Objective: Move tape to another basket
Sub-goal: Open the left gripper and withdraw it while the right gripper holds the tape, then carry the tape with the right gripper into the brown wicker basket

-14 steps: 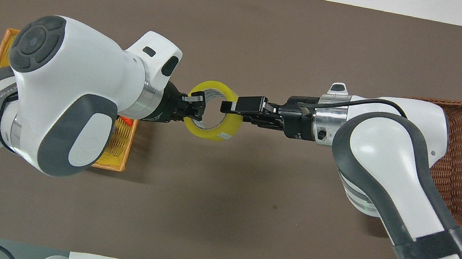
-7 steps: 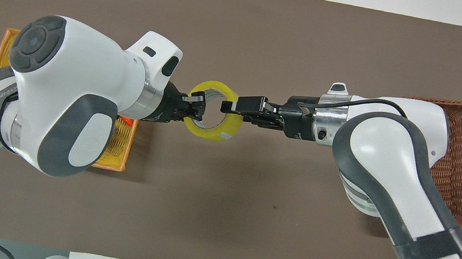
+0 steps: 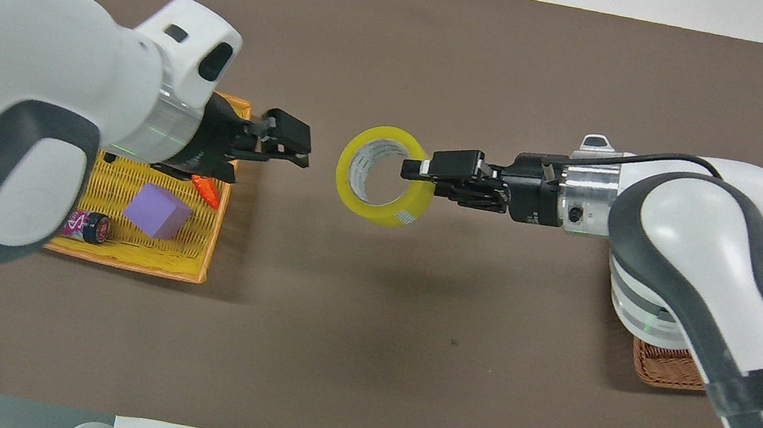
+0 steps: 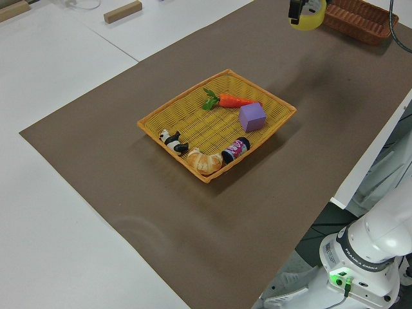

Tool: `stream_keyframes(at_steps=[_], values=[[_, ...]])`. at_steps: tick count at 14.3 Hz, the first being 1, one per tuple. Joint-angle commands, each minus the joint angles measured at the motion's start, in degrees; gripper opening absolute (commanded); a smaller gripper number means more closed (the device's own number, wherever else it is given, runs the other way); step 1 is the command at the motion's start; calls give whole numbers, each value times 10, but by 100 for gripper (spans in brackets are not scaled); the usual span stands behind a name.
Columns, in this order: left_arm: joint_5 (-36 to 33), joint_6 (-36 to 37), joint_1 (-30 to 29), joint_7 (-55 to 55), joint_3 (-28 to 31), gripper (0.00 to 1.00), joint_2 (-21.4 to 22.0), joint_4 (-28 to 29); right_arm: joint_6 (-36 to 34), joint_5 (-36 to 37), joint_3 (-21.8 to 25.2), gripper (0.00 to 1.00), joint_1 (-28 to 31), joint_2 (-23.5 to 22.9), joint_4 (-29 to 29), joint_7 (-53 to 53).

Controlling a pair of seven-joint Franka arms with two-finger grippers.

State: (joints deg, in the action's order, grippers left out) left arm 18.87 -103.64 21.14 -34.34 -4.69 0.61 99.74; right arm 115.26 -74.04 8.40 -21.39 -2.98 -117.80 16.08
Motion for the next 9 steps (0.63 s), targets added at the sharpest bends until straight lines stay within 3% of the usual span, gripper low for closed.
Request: stream_keyframes(at_steps=[1, 3, 6, 9], values=[[-22, 48, -64, 47, 2, 99, 4, -3, -74, 20, 0, 0, 86, 13, -6, 24], [-80, 49, -96, 93, 2, 99, 4, 4, -123, 82, 0, 0, 173, 13, -2, 27], [-130, 54, -173, 260, 4, 98, 4, 5, -188, 131, 0, 0, 282, 6, 1, 66], [-150, 53, -237, 335, 4, 99, 4, 7, -242, 187, 0, 0, 369, -49, 56, 123]])
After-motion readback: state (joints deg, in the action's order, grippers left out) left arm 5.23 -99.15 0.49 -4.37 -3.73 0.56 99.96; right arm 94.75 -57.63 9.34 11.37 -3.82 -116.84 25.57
